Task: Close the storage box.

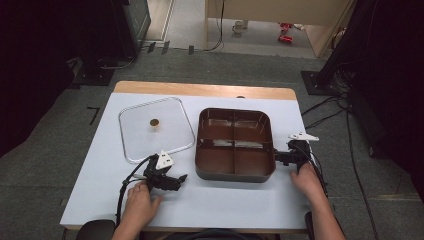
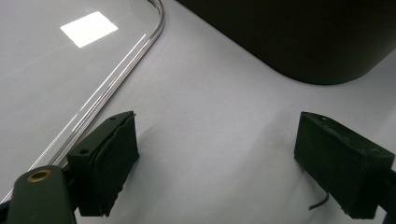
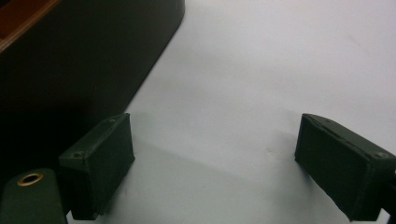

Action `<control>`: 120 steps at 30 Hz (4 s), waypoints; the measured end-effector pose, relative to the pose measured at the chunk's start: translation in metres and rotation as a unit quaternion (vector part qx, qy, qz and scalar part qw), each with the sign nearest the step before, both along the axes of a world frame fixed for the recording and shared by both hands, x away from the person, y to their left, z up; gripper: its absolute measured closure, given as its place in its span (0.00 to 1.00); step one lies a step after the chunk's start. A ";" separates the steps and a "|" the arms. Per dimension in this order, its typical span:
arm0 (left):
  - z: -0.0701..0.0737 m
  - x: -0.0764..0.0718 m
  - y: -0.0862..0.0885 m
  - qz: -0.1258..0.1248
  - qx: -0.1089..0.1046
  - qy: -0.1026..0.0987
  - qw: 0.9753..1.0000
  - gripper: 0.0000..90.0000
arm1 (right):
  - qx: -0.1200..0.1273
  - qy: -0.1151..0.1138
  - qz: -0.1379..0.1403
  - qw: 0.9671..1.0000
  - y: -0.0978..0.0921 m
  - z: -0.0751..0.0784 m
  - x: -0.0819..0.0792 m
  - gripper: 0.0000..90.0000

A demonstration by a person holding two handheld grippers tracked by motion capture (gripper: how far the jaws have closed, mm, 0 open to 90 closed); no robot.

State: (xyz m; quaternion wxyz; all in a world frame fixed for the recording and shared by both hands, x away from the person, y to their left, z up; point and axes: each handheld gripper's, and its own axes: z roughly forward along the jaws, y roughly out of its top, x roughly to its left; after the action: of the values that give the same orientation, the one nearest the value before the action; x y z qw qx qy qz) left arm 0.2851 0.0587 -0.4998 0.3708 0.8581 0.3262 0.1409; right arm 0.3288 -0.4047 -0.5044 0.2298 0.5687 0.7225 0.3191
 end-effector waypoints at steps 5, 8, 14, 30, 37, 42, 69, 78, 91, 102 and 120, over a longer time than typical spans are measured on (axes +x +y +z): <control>0.000 0.000 0.000 0.000 0.000 0.000 1.000 0.15 | 0.000 0.000 0.000 1.000 0.000 0.000 0.000 0.12; 0.000 0.000 0.000 0.000 0.000 0.000 1.000 0.15 | 0.000 0.000 0.000 1.000 0.000 0.000 0.000 0.12; 0.000 0.000 0.000 0.000 0.000 0.001 1.000 0.15 | 0.000 0.000 0.000 1.000 0.000 0.000 0.000 0.12; 0.000 0.000 0.000 0.000 -0.001 0.001 1.000 0.15 | 0.000 0.000 0.000 1.000 0.000 0.000 0.000 0.12; 0.000 0.000 0.000 0.000 -0.001 0.001 1.000 0.15 | 0.000 0.000 0.000 1.000 0.000 0.000 0.000 0.12; 0.000 0.000 0.000 0.000 -0.001 0.001 1.000 0.15 | 0.000 0.000 0.000 1.000 0.000 0.000 0.000 0.12; 0.020 0.002 0.010 -0.021 -0.035 0.023 0.999 0.31 | 0.000 0.000 0.000 1.000 0.000 0.000 0.000 0.12; 0.031 0.001 0.007 -0.011 -0.017 0.026 0.999 0.38 | 0.000 0.000 0.000 1.000 0.000 0.000 0.000 0.12; 0.047 0.015 0.005 -0.003 -0.017 0.040 0.999 0.39 | 0.000 0.000 0.000 1.000 0.000 0.000 0.000 0.12; 0.055 0.039 0.004 -0.019 -0.023 0.056 0.998 0.32 | -0.001 0.001 0.001 1.000 0.000 0.000 0.000 0.12; 0.065 0.085 0.006 -0.014 -0.040 0.075 0.996 0.30 | -0.001 0.000 0.001 1.000 0.000 0.000 0.000 0.12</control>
State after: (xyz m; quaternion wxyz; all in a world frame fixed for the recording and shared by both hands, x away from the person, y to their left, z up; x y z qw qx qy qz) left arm 0.3701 0.0651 -0.4343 0.3814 0.8549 0.3469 0.0577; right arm 0.3288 -0.4049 -0.5044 0.2298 0.5682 0.7231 0.3185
